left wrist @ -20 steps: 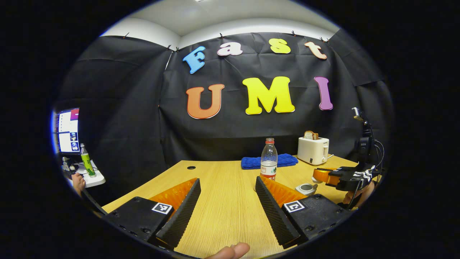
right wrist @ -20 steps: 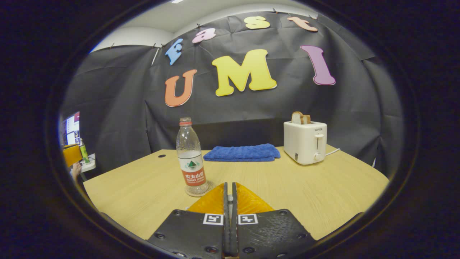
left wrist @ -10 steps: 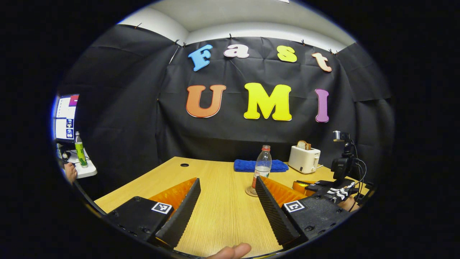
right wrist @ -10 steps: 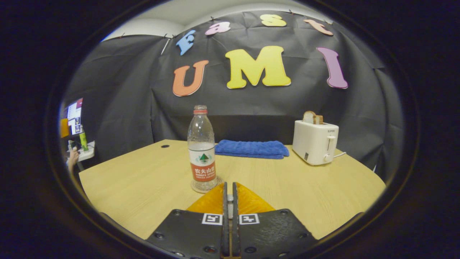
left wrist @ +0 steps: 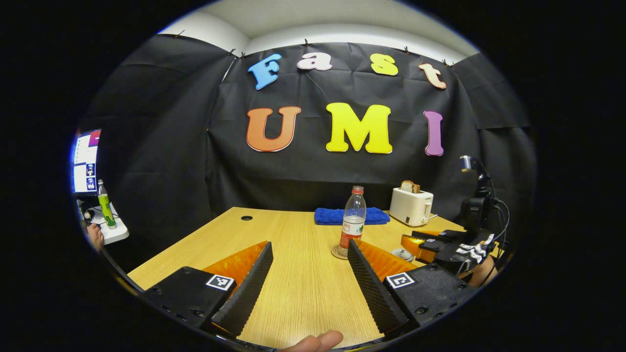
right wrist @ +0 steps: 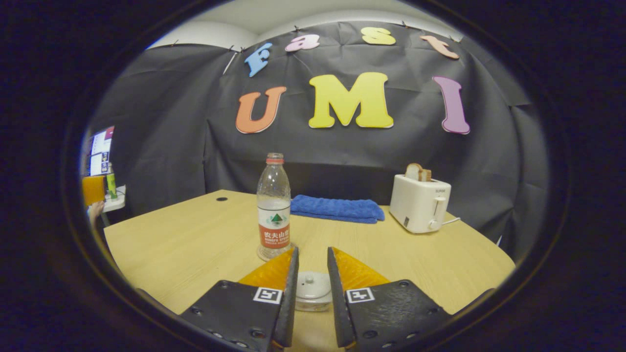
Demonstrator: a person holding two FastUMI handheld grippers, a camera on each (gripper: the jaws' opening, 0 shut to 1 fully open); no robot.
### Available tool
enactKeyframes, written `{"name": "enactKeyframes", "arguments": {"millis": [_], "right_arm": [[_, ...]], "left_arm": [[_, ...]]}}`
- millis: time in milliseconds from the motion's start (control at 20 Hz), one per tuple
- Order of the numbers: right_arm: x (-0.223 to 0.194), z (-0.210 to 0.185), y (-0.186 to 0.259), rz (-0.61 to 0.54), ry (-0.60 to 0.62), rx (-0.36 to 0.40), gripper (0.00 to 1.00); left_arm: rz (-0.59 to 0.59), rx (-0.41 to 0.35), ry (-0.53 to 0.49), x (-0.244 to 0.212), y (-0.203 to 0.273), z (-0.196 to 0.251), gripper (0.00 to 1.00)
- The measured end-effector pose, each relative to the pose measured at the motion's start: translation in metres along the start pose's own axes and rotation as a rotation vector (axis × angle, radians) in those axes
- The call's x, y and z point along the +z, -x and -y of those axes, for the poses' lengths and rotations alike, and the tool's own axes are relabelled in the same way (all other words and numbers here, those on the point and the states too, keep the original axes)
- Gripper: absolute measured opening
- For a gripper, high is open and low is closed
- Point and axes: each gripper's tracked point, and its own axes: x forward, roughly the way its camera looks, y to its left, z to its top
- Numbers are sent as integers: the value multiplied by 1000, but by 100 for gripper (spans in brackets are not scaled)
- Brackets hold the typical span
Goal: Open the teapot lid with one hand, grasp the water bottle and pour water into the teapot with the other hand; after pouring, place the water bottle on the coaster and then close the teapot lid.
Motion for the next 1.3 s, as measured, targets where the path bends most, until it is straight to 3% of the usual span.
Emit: {"name": "enactKeyframes", "arguments": {"millis": [50,300,550,750,1300], "right_arm": [[3,1,12,5,-11,-8,36],[32,13,79,53,-22,-58,98],[52,33,134,90,-28,-125,98],[53,41,161,109,-29,-98,97],[26,70,158,79,-59,-103,97]], "left_arm": [[-4,1,-5,-1,0,1,97],[-6,2,-21,1,4,8,97],[12,8,-42,12,16,13,97],[-4,33,-59,9,23,14,96],[42,-11,-54,13,24,39,97]]}}
